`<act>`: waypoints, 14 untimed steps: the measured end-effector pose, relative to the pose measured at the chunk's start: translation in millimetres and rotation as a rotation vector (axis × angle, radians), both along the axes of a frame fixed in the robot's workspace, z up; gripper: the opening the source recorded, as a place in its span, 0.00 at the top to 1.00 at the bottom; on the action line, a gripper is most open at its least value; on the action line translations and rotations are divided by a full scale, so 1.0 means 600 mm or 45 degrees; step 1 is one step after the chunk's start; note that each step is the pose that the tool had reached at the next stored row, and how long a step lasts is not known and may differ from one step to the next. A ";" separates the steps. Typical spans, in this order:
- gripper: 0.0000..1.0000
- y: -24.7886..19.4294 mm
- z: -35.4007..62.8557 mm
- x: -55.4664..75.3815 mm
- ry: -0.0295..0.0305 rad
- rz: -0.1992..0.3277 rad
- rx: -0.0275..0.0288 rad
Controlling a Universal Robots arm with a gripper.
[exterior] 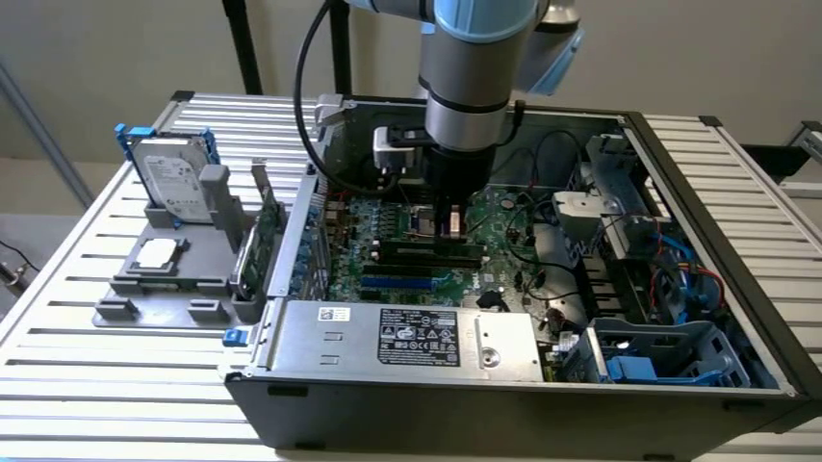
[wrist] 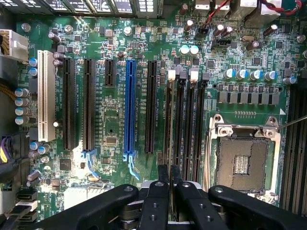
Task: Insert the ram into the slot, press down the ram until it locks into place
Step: 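Insert the ram into the slot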
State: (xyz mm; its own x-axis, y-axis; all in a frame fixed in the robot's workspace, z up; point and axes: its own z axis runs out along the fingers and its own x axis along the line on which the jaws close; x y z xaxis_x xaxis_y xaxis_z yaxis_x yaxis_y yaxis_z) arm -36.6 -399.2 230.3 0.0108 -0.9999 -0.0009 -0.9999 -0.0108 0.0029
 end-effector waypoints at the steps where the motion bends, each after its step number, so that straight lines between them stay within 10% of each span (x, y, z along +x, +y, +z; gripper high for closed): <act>1: 0.87 0.0000 0.000 0.000 -0.0005 0.000 0.0000; 14: 0.87 0.0005 -0.004 -0.004 -0.0070 0.000 -0.0010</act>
State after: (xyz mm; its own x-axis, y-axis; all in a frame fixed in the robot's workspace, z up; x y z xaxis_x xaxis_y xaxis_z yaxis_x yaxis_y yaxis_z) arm -39.1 -398.9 228.0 0.0105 -0.9999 0.0000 -0.9999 -0.0105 -0.0026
